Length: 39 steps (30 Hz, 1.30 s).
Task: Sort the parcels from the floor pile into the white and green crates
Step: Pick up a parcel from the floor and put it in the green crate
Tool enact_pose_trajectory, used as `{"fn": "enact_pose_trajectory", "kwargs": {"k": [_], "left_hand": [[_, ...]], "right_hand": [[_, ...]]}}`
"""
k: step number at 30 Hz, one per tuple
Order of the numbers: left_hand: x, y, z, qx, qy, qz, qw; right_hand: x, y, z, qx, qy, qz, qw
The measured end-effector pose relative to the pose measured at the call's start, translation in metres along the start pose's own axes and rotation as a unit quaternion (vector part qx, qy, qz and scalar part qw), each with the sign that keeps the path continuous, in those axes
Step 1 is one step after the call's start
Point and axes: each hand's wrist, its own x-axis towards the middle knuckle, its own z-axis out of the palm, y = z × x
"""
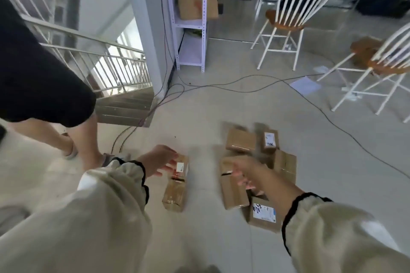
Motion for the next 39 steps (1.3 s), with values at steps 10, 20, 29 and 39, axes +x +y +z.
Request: {"fn": "enact_pose_trajectory", "kwargs": {"k": [10,20,29,39], "left_hand": [[0.255,-0.203,0.093,-0.026,0.037,-0.067,0.997],[0.442,-0.361,0.143,-0.115,0.072,-0.042,0.99],[0.449,-0.354,0.163,-0.11,-0.031,-0.016,0.993],[0.474,-0.369,0.223,-0.047,-0.002,-0.087,0.995]], "right_hand": [[0.282,0.085,0.178,-0.047,-0.097,0.014,0.994],[0.493,0.158,0.342,0.014,-0.115,-0.033,0.993],[0.509,0.198,0.3,0.111,-0.191,0.037,0.975],[0.538,0.241,0.255,0.147,-0.061,0.081,0.984]]}}
